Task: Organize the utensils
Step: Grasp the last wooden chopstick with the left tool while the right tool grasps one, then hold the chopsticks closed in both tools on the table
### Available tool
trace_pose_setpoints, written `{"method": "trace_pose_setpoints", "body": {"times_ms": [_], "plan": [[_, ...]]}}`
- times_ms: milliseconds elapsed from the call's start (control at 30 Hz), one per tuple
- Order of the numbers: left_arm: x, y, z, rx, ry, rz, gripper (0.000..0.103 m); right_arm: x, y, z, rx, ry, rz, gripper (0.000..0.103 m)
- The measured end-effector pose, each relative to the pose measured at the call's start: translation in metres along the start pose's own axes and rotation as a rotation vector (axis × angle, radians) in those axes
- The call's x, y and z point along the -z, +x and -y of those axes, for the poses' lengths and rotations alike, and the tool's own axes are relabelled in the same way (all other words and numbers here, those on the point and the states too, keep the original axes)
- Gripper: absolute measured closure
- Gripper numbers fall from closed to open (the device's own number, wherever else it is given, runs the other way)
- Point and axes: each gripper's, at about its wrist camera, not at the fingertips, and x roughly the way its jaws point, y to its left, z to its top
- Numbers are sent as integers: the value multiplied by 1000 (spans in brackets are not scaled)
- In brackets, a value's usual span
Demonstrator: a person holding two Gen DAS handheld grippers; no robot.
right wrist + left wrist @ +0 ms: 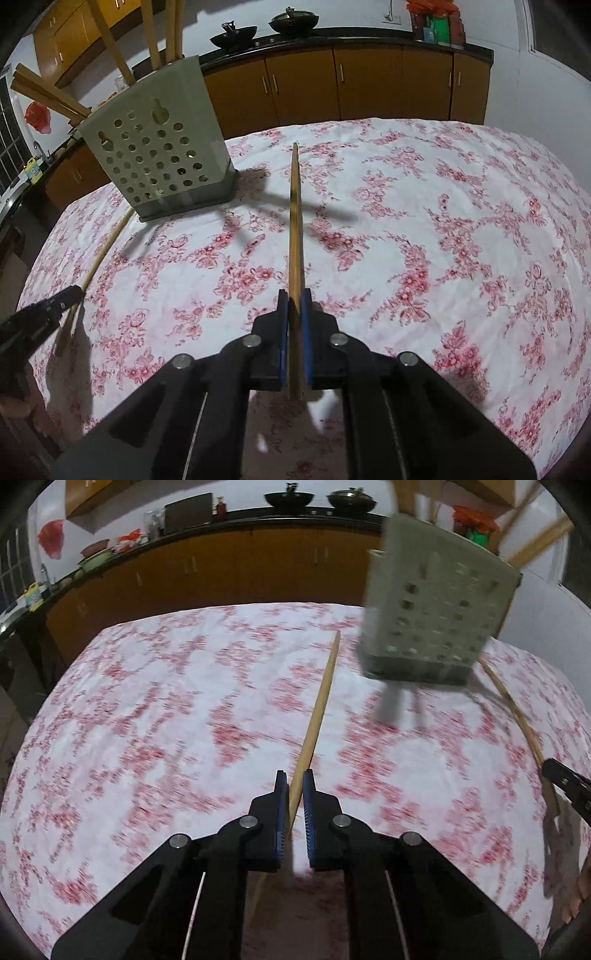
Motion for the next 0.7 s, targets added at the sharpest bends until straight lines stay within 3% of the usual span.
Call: {"method": "trace_pose_setpoints", "body": {"times_ms": [233, 700], "plan": [[-2, 4, -13, 2, -7, 3, 93, -5, 8, -7, 33, -26, -6, 94], [0, 3, -2, 63, 29, 2, 93, -3, 9, -6, 37, -38, -4, 94]]}}
